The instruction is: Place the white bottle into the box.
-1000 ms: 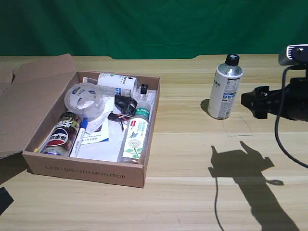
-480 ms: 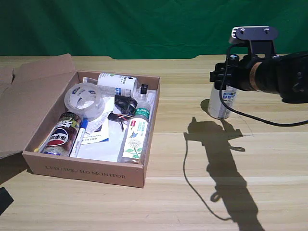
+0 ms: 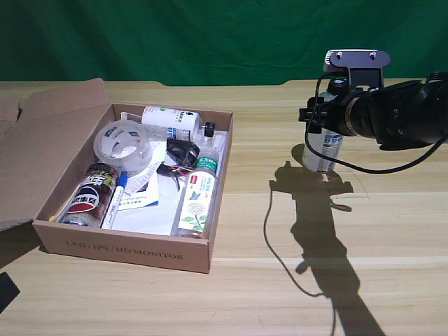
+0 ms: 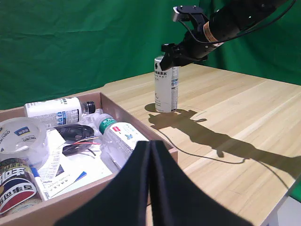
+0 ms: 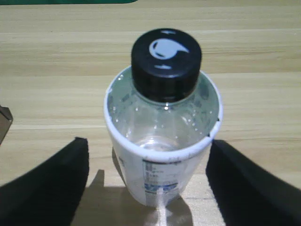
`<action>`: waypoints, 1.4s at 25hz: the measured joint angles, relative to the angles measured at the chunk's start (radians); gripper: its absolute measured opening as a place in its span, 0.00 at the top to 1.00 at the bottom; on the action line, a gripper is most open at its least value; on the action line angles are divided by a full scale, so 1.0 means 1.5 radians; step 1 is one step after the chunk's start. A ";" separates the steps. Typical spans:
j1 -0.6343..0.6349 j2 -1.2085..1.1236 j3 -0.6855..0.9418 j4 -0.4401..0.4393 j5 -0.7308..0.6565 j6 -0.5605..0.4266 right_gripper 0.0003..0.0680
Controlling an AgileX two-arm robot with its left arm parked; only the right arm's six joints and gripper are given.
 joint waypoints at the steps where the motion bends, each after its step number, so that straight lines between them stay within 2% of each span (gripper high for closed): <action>1: 0.000 0.004 0.000 -0.001 0.004 0.002 0.12; 8: 0.000 0.064 -0.023 -0.023 0.021 0.033 0.12; 16: 0.000 0.143 -0.083 -0.038 0.055 0.102 0.12; 21: 0.000 0.172 -0.107 -0.044 0.076 0.105 0.13; 26: 0.000 0.173 -0.107 -0.042 0.094 0.107 0.26; 31: 0.008 0.173 -0.107 -0.040 0.102 0.103 0.26; 35: 0.041 0.163 -0.106 -0.033 0.103 0.061 0.26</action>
